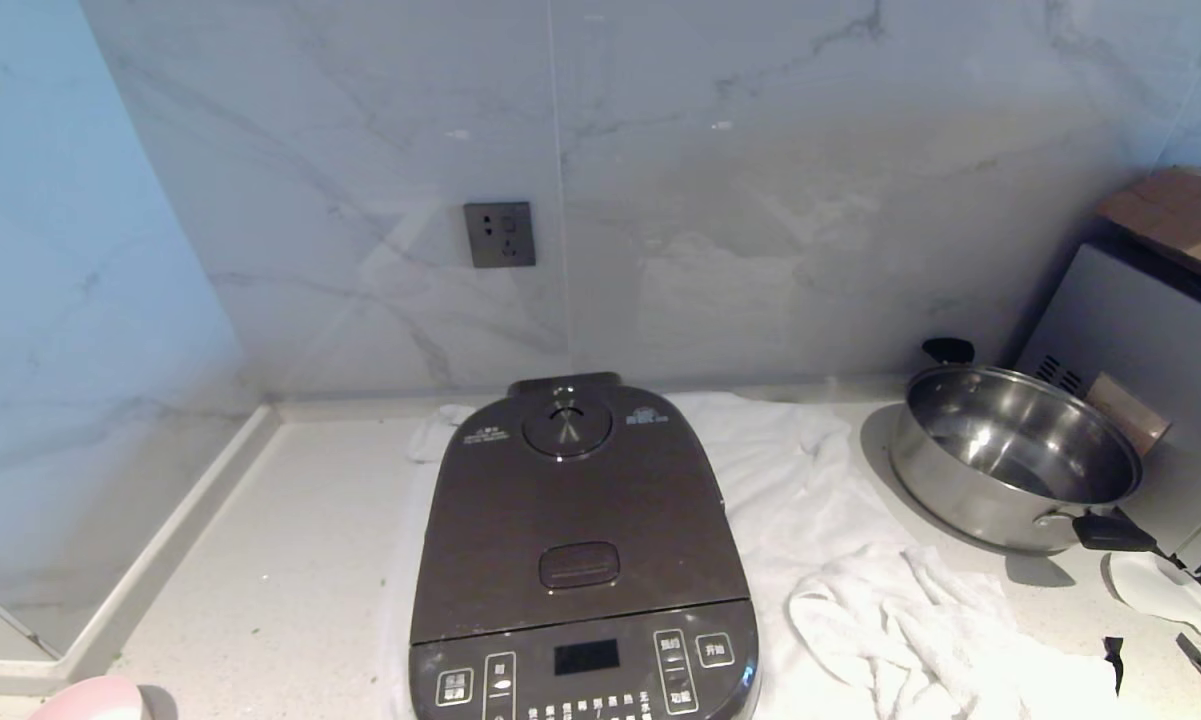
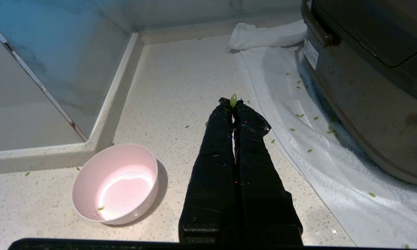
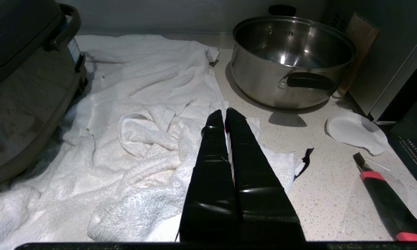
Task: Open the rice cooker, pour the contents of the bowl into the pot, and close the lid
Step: Press the start button
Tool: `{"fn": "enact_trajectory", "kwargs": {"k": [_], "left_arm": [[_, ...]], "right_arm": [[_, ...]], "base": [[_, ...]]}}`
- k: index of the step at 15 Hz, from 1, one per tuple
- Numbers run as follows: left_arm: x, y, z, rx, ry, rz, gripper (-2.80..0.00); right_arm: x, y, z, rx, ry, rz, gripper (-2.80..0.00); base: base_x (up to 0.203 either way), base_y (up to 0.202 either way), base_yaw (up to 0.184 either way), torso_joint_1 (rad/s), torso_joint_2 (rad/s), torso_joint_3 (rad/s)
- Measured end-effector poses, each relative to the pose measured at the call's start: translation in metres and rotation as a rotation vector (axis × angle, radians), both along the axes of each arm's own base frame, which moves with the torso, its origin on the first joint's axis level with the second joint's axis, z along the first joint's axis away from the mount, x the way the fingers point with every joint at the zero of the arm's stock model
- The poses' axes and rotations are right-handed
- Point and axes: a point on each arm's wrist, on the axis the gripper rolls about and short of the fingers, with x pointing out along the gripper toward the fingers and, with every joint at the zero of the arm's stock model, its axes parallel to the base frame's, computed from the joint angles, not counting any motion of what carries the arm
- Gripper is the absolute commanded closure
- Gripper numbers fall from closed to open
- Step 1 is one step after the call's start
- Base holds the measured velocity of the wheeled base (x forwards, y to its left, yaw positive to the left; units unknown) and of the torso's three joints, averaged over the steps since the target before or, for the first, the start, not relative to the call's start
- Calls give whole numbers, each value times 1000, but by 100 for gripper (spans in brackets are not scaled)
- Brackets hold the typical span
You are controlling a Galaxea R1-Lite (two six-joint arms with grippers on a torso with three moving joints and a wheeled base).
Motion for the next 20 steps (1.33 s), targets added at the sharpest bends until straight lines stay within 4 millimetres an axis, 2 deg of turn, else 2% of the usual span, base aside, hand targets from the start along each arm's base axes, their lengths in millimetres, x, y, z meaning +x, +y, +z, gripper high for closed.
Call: {"fn": "enact_trajectory", "kwargs": {"k": [4,6,9,11,13,15,18,20], "left_arm": [[0,0,0,-7,0,6,0],[0,0,0,-6,-1,8,0],[0,0,0,-8,2,10,0],[0,0,0,-12,2,11,0],[0,0,0,-12,4,10,0],[0,0,0,-11,5,10,0],[0,0,0,-11,9,10,0],[0,0,-1,-11,14,10,0]], "right_arm": [[0,0,0,12,-3,-15,0],[-3,0,13,15,-62,-8,0],[-14,2,71,35,-178,81,0],[-9,4,114,73,-185,186,0],[10,7,150,144,-119,326,0],[42,10,172,237,8,469,0],[97,22,183,350,235,640,0],[121,41,181,353,363,699,0]], "base": [[0,0,0,0,0,0],[0,0,0,0,0,0],[0,0,0,0,0,0],[0,0,0,0,0,0],[0,0,0,0,0,0],[0,0,0,0,0,0],[0,0,0,0,0,0],[0,0,0,0,0,0]]}}
